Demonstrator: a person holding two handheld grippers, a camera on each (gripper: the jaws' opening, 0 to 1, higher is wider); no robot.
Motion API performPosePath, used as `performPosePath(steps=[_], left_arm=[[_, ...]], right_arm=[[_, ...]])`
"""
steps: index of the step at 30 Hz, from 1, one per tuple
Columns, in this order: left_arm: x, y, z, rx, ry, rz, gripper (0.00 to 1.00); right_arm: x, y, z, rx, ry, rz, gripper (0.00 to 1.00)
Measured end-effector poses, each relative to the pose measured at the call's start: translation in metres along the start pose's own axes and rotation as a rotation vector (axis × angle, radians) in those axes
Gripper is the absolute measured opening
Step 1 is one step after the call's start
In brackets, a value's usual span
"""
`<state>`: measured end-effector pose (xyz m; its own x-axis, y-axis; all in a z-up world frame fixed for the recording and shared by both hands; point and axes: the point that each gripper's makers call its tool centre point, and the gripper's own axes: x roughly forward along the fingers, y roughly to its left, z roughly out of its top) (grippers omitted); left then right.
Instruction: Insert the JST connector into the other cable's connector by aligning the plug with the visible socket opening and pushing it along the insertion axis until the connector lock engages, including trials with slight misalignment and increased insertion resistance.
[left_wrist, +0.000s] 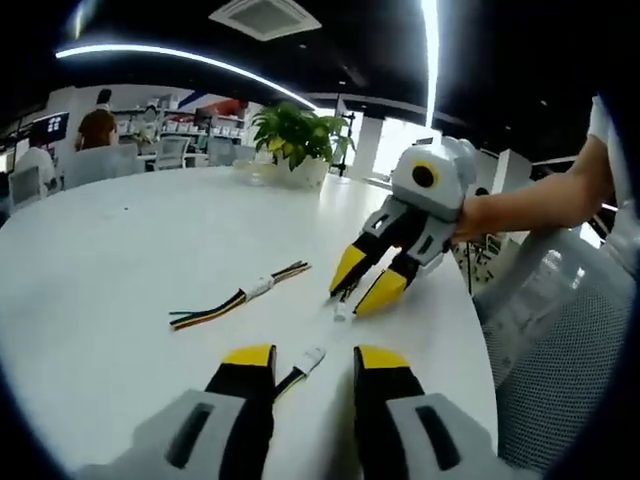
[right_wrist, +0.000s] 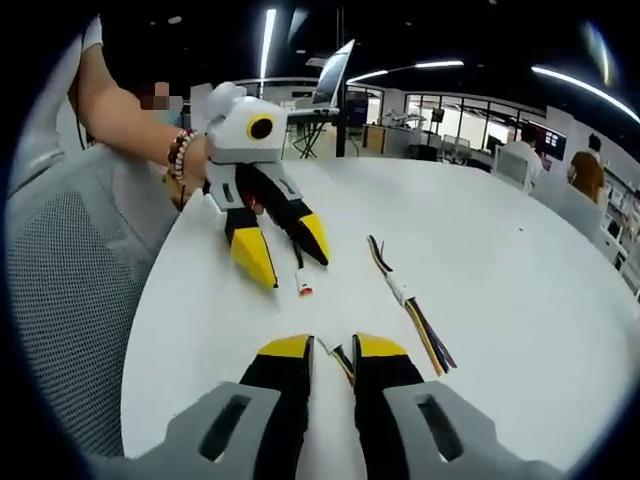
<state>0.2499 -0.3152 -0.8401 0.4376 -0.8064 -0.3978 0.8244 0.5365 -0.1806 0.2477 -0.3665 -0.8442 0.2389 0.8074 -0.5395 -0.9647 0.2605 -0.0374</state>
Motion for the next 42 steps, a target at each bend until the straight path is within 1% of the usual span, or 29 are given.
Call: performPosePath(steps=[3, 6, 8, 11, 13, 20, 23, 28, 31, 34, 36, 42], left_arm=[[0.001, 0.0, 0.0, -0.003, -0.003, 0.0, 0.25], [0.003, 0.0, -0.002, 0.014, 0.01, 0.006, 0.24], [0.003, 0.001, -0.002, 0.015, 0.008, 0.008, 0.23], [0.004, 0.001, -0.002, 0.015, 0.006, 0.008, 0.21], [0.005, 0.001, -0.004, 0.025, 0.016, 0.003, 0.17], [0.004, 0.001, -0.003, 0.047, 0.02, 0.003, 0.16], [0.003, 0.002, -0.004, 0.056, 0.019, 0.006, 0.1], [0.002, 0.002, -0.004, 0.067, 0.02, 0.009, 0.09], [0.002, 0.001, -0.004, 0.075, 0.014, 0.012, 0.09], [0.002, -0.001, -0.005, 0.087, 0.014, 0.004, 0.04], [0.001, -0.001, -0.006, 0.101, 0.021, 0.012, 0.02], [0.004, -0.005, -0.007, 0.106, 0.028, -0.009, 0.0]], right_arm=[[0.0, -0.002, 0.004, 0.014, -0.035, -0.009, 0.12], [0.001, -0.002, 0.001, 0.013, -0.029, -0.007, 0.1], [0.003, 0.0, -0.004, 0.021, -0.021, 0.001, 0.1], [0.004, 0.003, -0.005, 0.011, -0.01, 0.012, 0.09], [0.004, 0.003, -0.004, 0.006, -0.012, 0.013, 0.08], [0.0, 0.001, -0.006, 0.039, -0.025, 0.006, 0.07], [0.0, -0.001, -0.007, 0.056, -0.04, -0.001, 0.05], [0.0, -0.001, -0.006, 0.072, -0.061, -0.004, 0.04], [0.001, -0.001, -0.006, 0.076, -0.062, -0.002, 0.04], [0.0, -0.001, -0.006, 0.082, -0.062, 0.0, 0.03], [0.001, -0.001, -0.006, 0.084, -0.062, 0.0, 0.03], [0.0, 0.0, -0.006, 0.094, -0.063, 0.006, 0.03]])
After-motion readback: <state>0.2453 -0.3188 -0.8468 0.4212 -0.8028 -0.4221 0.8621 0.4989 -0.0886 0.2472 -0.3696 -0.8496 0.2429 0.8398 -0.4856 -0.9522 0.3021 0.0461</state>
